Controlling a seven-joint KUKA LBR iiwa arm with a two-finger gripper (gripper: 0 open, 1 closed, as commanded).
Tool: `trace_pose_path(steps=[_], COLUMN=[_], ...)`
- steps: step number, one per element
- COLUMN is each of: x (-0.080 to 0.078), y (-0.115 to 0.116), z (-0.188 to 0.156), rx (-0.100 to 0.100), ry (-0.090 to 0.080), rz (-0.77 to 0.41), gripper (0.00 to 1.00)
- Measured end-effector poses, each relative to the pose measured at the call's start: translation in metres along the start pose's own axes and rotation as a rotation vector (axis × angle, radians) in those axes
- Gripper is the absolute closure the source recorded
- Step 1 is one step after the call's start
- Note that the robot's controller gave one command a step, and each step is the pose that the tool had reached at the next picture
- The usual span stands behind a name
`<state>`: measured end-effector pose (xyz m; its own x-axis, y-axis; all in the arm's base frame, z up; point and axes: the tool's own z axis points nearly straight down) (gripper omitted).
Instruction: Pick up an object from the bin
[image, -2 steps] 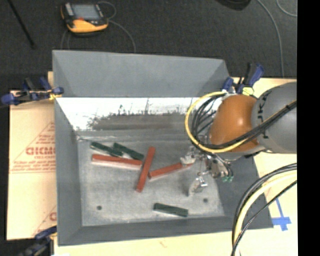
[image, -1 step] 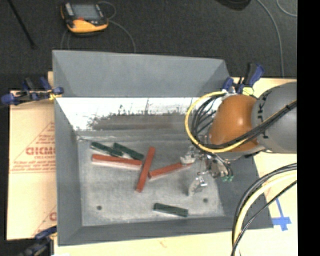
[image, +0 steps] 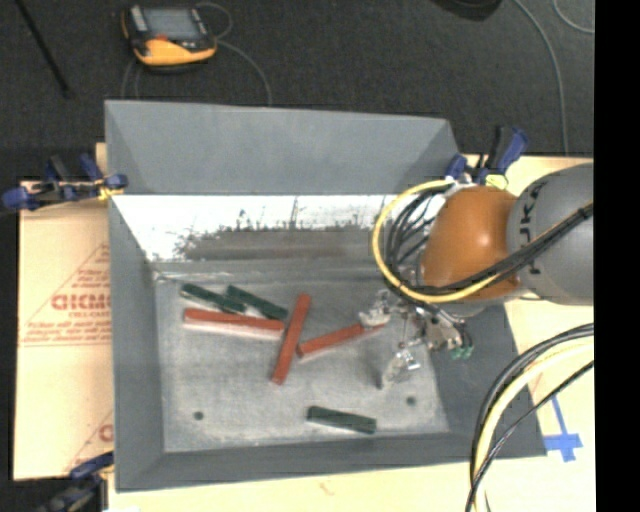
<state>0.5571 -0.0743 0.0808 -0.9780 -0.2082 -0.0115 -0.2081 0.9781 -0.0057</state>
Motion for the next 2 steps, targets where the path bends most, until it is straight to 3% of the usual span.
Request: trace_pose_path(steps=[1, 2], x=[-0.0608, -0.0609], y=[0.0621, 0.0621], z=[-0.0033, -0.0033], rx=[0.006, 0.006], ry=[-0.016, -0.016], rz=[0.15, 0.149], gripper=[1.0, 1.0])
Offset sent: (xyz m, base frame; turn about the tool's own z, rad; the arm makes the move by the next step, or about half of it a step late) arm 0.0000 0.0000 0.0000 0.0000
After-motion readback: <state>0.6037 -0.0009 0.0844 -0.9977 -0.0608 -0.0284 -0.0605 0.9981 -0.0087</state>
